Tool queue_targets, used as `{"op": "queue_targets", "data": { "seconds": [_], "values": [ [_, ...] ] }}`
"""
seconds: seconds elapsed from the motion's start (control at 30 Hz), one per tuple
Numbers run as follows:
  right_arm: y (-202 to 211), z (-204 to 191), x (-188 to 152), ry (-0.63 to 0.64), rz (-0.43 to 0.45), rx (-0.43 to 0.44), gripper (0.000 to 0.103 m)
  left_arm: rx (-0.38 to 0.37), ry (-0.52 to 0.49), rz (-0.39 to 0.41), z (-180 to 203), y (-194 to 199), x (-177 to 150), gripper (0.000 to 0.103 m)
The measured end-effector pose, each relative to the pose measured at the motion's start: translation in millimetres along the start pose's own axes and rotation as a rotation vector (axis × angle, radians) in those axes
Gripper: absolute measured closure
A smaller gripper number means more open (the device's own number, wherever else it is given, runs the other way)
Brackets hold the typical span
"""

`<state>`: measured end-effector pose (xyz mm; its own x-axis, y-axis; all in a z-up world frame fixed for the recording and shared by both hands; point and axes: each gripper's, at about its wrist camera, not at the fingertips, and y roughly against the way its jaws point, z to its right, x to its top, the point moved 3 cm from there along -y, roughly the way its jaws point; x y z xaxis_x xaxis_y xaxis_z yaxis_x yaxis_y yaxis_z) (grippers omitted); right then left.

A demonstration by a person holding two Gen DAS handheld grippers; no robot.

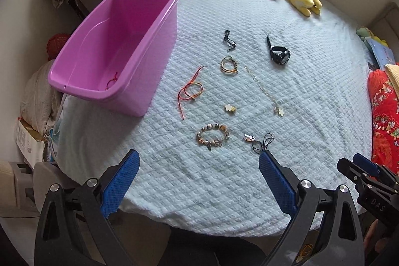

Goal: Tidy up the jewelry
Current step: 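Withdraw both tools from the tub back over the remaining jewelry, then grasp the beaded charm bracelet with the left tool while the right tool grasps the leather cord pendant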

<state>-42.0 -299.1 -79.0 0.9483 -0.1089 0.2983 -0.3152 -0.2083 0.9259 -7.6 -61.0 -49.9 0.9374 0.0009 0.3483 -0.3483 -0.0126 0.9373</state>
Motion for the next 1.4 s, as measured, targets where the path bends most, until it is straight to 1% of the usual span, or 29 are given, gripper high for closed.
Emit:
{"op": "queue_targets", "data": {
  "seconds": [0.17, 0.3, 0.4, 0.53, 0.7, 0.8, 0.9, 0.97, 1.07, 1.2, 1.4],
  "values": [
    [-36, 0, -17, -0.027, 0.015, -0.011, 0.041, 0.024, -0.033, -0.024, -4, -41, -15, 0.008],
    [-70, -4, -25, -0.035, 0.059, -0.03, 0.041, 0.022, -0.069, 0.002, -5, -78, -24, 0.008],
    [-96, -5, -30, -0.052, 0.087, -0.028, 0.041, -0.002, -0.087, 0.024, -4, -107, -29, 0.008],
    [-125, -8, -38, -0.04, 0.132, -0.036, 0.041, -0.037, -0.11, 0.079, 2, -143, -33, 0.008],
    [-161, -8, -44, -0.012, 0.146, -0.06, 0.041, -0.068, -0.127, 0.133, 8, -178, -38, 0.008],
    [-177, -6, -46, 0.0, 0.163, -0.064, 0.041, -0.08, -0.132, 0.144, 10, -197, -42, 0.008],
    [-190, -5, -47, 0.009, 0.169, -0.071, 0.041, -0.084, -0.135, 0.142, 11, -210, -46, 0.008],
    [-193, -6, -49, 0.017, 0.19, -0.085, 0.041, -0.085, -0.134, 0.142, 12, -216, -48, 0.008],
    [-194, -8, -49, 0.03, 0.22, -0.089, 0.041, -0.082, -0.138, 0.161, 13, -218, -49, 0.008],
    [-197, -12, -48, 0.05, 0.235, -0.097, 0.041, -0.08, -0.146, 0.18, 16, -221, -49, 0.008],
    [-202, -13, -47, 0.057, 0.247, -0.112, 0.041, -0.069, -0.157, 0.179, 20, -231, -45, 0.008]
  ]
}}
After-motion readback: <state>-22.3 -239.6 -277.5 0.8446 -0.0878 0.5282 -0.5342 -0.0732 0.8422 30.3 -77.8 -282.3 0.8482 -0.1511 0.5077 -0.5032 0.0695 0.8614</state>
